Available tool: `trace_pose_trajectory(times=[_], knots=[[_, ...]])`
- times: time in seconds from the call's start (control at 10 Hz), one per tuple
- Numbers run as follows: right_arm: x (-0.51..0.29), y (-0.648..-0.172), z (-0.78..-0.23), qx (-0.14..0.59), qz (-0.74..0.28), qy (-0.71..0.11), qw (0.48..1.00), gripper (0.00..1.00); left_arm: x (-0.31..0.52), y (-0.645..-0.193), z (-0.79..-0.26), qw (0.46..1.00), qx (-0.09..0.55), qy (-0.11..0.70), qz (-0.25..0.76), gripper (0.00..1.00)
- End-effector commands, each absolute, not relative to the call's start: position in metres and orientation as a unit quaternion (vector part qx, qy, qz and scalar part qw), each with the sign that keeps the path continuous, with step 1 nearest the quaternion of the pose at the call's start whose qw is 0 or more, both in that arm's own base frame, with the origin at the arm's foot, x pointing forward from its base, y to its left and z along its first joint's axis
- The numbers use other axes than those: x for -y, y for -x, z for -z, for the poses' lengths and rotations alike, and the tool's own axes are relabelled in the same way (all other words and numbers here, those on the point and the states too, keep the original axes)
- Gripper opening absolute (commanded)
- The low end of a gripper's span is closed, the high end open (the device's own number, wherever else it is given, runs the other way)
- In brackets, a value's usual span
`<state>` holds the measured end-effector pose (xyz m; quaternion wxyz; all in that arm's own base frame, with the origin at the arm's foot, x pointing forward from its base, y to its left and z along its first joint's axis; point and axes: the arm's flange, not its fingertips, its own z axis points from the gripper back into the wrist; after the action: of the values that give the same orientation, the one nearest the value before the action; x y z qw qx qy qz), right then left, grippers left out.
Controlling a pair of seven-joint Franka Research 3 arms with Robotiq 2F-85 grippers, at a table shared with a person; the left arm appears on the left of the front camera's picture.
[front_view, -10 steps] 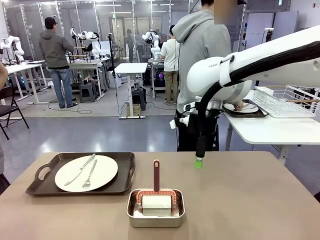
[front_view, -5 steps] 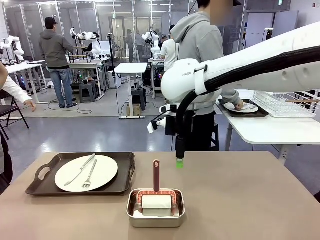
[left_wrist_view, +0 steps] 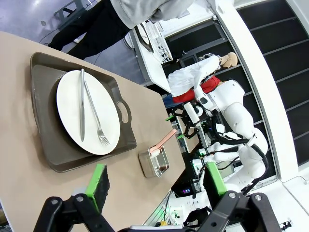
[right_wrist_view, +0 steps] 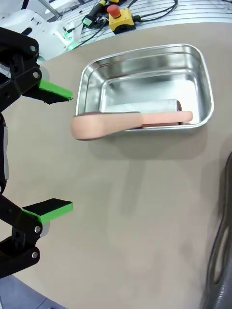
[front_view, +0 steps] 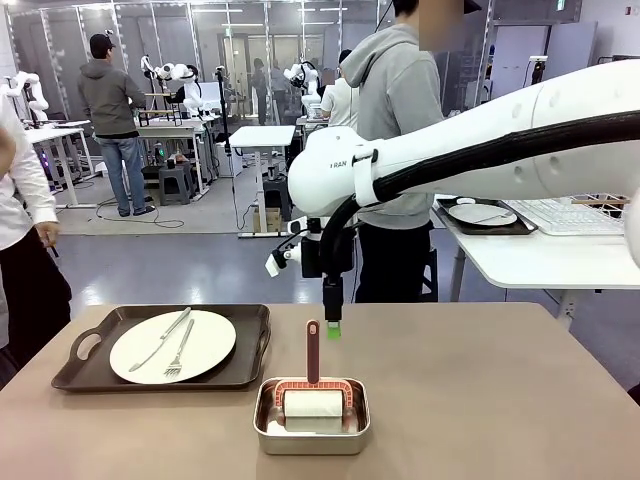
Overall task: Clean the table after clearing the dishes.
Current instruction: When the left (or right) Handle tray is removed, use the left hand (or right hand) to clean the left (or right) side of the table with the Lint Roller.
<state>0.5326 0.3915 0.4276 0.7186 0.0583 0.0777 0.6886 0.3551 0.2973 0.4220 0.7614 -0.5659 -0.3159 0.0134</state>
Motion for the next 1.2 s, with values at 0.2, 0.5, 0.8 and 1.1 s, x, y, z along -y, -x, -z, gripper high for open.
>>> trace_pose_trajectory(times=[0.2,0.5,0.8,1.1], knots=[[-0.420,-0.529,-0.425,-0.096,-0.696,-0.039,0.711,1.00,-0.299,-0.351,-0.423,0.760,0.315,0.568,-0.013,1.00],[-0.431,-0.523,-0.423,-0.103,-0.702,-0.041,0.703,1.00,-0.299,-0.351,-0.423,0.760,0.315,0.568,-0.013,1.00],[-0.436,-0.524,-0.416,-0.110,-0.702,-0.045,0.702,1.00,-0.299,-0.351,-0.423,0.760,0.315,0.568,-0.013,1.00],[-0.435,-0.519,-0.415,-0.104,-0.697,-0.047,0.708,1.00,-0.299,-0.351,-0.423,0.760,0.315,0.568,-0.013,1.00]])
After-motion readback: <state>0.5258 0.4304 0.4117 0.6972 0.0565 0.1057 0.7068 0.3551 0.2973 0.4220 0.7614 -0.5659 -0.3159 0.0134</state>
